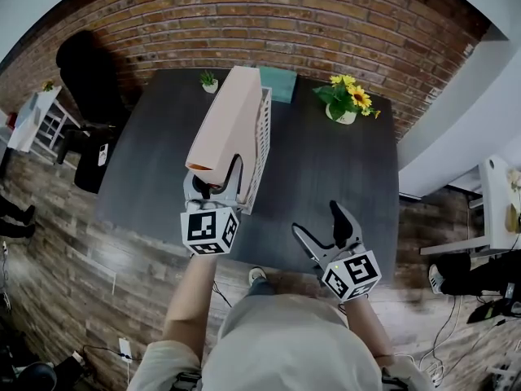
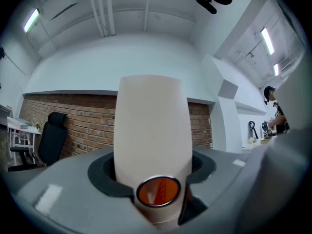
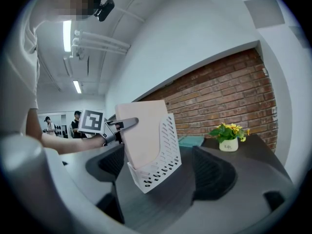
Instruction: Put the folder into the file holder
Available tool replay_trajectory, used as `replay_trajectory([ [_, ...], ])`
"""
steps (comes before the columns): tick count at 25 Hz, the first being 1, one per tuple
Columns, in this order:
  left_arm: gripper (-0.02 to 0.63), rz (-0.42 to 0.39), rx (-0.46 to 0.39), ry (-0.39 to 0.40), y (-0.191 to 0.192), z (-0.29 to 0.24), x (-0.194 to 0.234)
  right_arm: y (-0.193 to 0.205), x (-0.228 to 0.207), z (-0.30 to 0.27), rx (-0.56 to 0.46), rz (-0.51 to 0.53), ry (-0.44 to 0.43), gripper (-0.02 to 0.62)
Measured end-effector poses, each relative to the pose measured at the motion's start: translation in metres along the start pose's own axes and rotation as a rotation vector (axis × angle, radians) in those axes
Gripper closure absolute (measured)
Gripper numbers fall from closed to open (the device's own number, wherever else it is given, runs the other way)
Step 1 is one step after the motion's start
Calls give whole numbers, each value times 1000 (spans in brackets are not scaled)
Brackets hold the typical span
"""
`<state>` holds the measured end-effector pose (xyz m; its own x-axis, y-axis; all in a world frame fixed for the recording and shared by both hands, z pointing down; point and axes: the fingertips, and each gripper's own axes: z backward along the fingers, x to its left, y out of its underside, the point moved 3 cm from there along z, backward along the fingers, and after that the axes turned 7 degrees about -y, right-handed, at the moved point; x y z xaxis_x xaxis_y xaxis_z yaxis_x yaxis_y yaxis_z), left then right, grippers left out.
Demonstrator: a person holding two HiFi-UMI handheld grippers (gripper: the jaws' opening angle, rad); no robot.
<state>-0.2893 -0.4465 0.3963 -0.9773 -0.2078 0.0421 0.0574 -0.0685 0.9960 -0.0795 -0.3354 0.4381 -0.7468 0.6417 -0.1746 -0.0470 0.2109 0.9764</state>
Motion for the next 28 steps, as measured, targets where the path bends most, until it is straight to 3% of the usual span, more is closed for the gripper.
replay_trajectory([
  [14, 328, -37, 66, -12, 52, -5, -8, -1, -8, 6, 4, 6, 10, 187],
  [28, 270, -68, 84, -5, 49, 0, -15, -2, -8, 23, 11, 5, -25, 187],
])
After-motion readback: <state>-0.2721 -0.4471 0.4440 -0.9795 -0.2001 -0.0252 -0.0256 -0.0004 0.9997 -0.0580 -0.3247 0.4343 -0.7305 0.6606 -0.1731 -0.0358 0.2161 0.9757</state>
